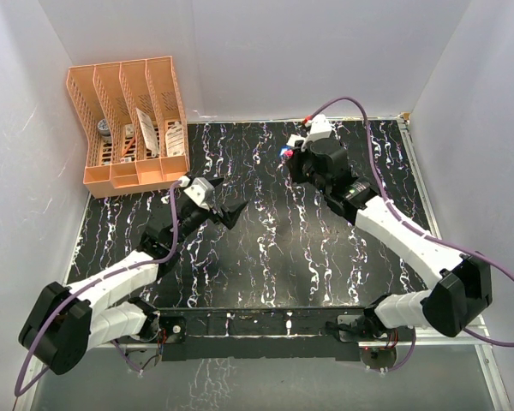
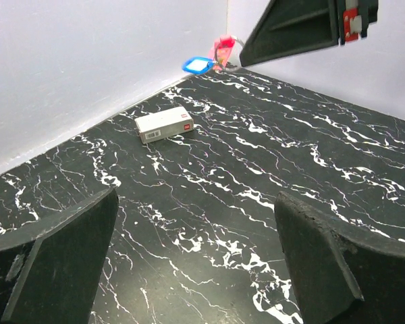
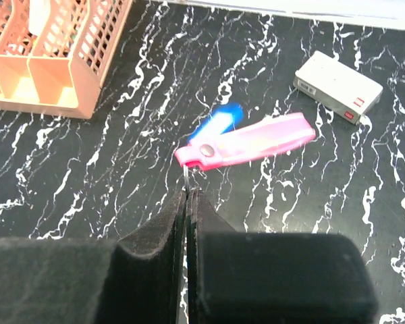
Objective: Put the keys on the keyring
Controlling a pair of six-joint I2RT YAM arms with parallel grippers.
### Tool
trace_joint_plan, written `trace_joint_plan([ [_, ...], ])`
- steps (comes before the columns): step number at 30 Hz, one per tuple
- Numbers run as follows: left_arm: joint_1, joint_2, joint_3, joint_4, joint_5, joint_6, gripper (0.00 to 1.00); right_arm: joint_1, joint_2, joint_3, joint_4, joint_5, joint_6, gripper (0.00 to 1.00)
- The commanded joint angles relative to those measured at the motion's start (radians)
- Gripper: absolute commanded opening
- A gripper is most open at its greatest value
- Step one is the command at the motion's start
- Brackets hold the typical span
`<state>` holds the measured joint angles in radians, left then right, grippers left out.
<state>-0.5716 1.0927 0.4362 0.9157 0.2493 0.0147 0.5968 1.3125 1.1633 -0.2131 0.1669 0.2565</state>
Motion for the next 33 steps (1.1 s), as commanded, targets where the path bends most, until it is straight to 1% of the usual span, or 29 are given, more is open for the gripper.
trace_joint_plan([
  [1, -0.002, -0.047, -0.004, 0.015, -0.025, -0.007, 0.99, -0.006, -0.034, -0.037, 0.071, -0.063, 0.011, 0.0],
  [6, -0.003, -0.065, 0.027, -0.052, -0.041, -0.022, 0.99, -0.006, -0.007, -0.036, 0.08, -0.183, 0.029, 0.0],
  [8, -0.004, -0.067, 0.014, -0.027, -0.031, -0.03, 0.99, -0.007, 0.011, -0.04, 0.082, -0.21, 0.027, 0.0],
  [10, -0.004, -0.07, 0.006, -0.01, -0.038, -0.033, 0.99, -0.006, 0.03, -0.043, 0.076, -0.22, 0.03, 0.0],
  [13, -0.004, -0.08, 0.017, -0.054, -0.037, -0.045, 0.99, -0.006, 0.055, -0.04, 0.048, -0.241, 0.036, 0.0],
  [17, -0.004, -0.08, 0.0, -0.028, -0.03, -0.049, 0.99, -0.005, 0.064, -0.07, 0.034, -0.246, 0.036, 0.0],
  [21, -0.002, -0.087, 0.016, -0.073, -0.02, -0.066, 0.99, -0.003, 0.089, -0.076, -0.003, -0.248, 0.042, 0.0],
  [24, -0.004, -0.085, -0.006, -0.036, -0.016, -0.073, 0.99, 0.001, 0.113, -0.088, 0.013, -0.255, 0.041, 0.0],
  [28, -0.004, -0.09, 0.014, -0.079, -0.021, -0.076, 0.99, 0.007, 0.196, -0.032, -0.004, -0.274, 0.053, 0.0],
  [29, -0.004, -0.089, 0.01, -0.068, -0.016, -0.077, 0.99, 0.009, 0.222, -0.021, 0.005, -0.274, 0.052, 0.0],
  [30, -0.005, -0.088, 0.003, -0.053, -0.012, -0.078, 0.99, 0.009, 0.236, -0.011, 0.017, -0.273, 0.053, 0.05],
  [31, -0.003, -0.086, -0.003, -0.04, -0.012, -0.08, 0.99, 0.009, 0.245, -0.006, 0.034, -0.27, 0.057, 0.16],
  [32, -0.004, -0.084, -0.005, -0.039, -0.015, -0.081, 0.99, 0.009, 0.247, -0.001, 0.053, -0.267, 0.059, 0.25],
  [33, -0.003, -0.086, 0.002, -0.052, -0.018, -0.081, 0.99, 0.009, 0.244, 0.004, 0.072, -0.258, 0.061, 0.32],
])
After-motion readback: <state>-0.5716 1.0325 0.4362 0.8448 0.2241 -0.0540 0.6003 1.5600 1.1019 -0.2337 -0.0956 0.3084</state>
